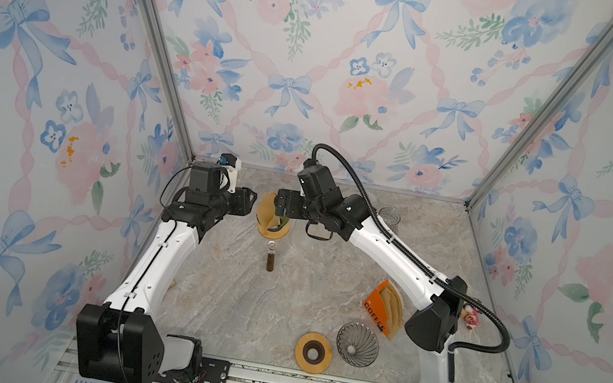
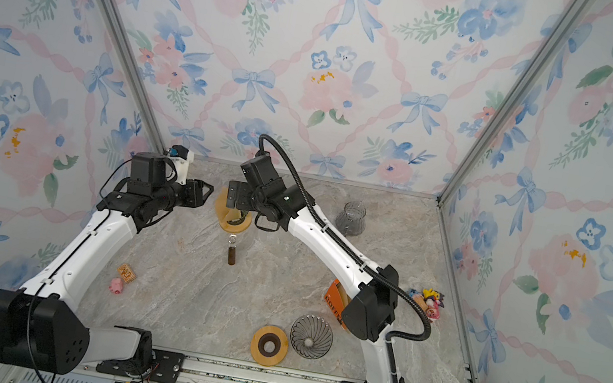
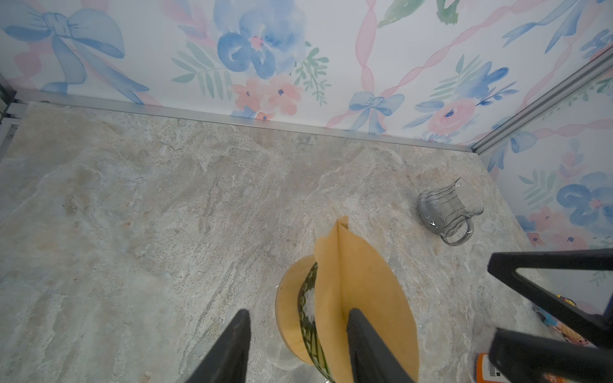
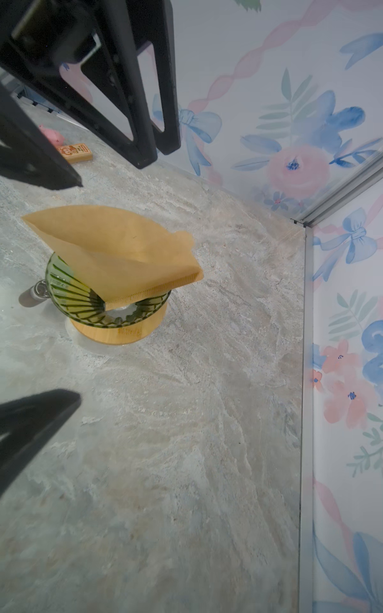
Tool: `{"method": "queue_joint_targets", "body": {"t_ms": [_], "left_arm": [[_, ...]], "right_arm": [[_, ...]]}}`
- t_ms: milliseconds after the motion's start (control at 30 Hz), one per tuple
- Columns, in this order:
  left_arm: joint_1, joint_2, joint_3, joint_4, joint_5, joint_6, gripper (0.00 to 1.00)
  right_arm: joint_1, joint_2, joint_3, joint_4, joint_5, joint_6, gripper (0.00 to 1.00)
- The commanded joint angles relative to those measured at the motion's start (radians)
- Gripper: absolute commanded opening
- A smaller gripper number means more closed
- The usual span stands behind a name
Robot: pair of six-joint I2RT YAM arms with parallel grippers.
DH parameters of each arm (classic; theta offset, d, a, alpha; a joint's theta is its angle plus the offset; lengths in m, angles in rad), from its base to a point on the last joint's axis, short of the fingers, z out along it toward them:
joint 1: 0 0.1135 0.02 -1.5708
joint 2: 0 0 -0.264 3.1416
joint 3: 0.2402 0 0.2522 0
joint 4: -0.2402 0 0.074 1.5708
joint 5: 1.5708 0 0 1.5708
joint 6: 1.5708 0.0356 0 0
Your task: Place the coffee filter in the dripper
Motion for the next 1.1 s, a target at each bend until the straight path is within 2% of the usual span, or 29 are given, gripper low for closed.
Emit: {"method": "queue_joint_targets", "body": {"t_ms": [0, 167, 567, 767, 1067], "left_arm": [[0.001, 0.030, -0.008, 0.001, 0.086, -0.011, 0.54], [0.001, 0.066, 0.003, -0.024, 0.096, 0.004, 0.58], [-0.060, 0.117, 0.020, -0.081, -0.002, 0.039, 0.61], [-0.063, 0.123, 0.023, -0.086, -0.056, 0.031, 0.62], [-0.060, 0.140, 0.023, -0.088, -0.077, 0.031, 0.62]], "right_arm": [[0.014, 0.088, 0.132, -0.157, 0.070, -0.032, 0.96], [0.014, 0.168, 0.239, -0.229, 0.086, -0.042, 0.96], [-0.010, 0.159, 0.177, -0.229, 0.113, -0.017, 0.96], [-0.017, 0.164, 0.160, -0.221, 0.103, -0.018, 0.96], [-0.031, 0.185, 0.157, -0.236, 0.115, -0.003, 0.96]]}}
